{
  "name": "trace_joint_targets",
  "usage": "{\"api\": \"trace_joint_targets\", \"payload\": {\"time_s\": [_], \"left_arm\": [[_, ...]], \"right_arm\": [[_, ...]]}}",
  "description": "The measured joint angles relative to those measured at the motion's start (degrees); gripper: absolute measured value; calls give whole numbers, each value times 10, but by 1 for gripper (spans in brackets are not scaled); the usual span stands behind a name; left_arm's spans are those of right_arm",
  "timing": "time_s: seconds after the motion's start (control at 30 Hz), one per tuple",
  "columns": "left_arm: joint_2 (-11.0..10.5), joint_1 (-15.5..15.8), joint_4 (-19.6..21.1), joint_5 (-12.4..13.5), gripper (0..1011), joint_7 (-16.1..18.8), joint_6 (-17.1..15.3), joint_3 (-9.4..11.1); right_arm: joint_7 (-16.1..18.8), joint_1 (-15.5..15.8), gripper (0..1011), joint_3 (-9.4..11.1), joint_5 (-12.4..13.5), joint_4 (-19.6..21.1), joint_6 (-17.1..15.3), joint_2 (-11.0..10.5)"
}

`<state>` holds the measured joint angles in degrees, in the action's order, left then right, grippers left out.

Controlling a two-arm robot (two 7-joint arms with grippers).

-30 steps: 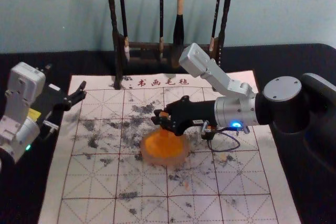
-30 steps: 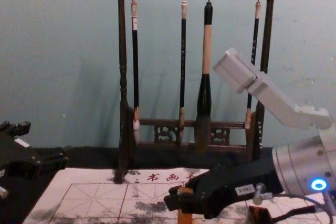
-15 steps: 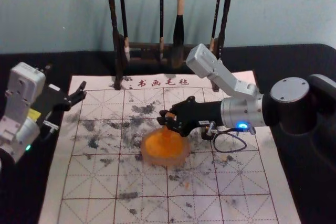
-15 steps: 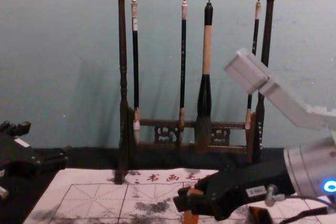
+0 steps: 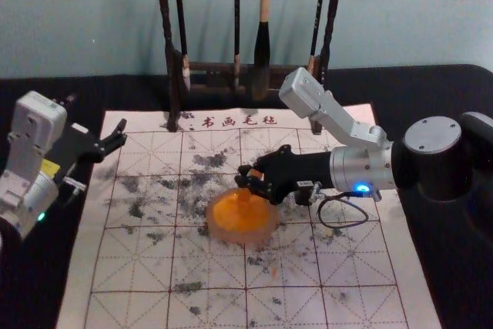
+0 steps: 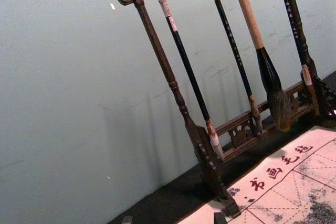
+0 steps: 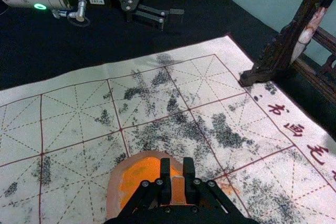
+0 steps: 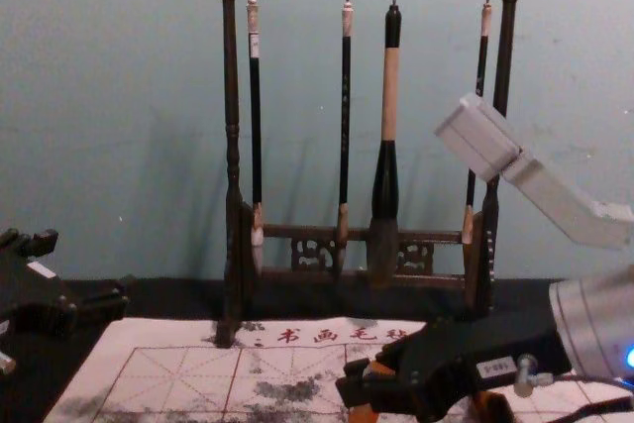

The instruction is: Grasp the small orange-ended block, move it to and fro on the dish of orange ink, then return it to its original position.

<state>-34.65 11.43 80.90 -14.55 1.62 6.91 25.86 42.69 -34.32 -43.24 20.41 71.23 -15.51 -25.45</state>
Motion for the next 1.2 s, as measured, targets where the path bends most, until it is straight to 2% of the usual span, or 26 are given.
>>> {"api": "trace_joint_targets", "payload": {"time_s": [0.77,1.2], "left_arm": [[0,0,0,0,1002,0,0,0],[0,0,0,0,1001,0,0,0]], "right_arm": [[0,-1,130,2,7,9,4,-4],[4,0,129,-5,-4,14,13,-15]]}}
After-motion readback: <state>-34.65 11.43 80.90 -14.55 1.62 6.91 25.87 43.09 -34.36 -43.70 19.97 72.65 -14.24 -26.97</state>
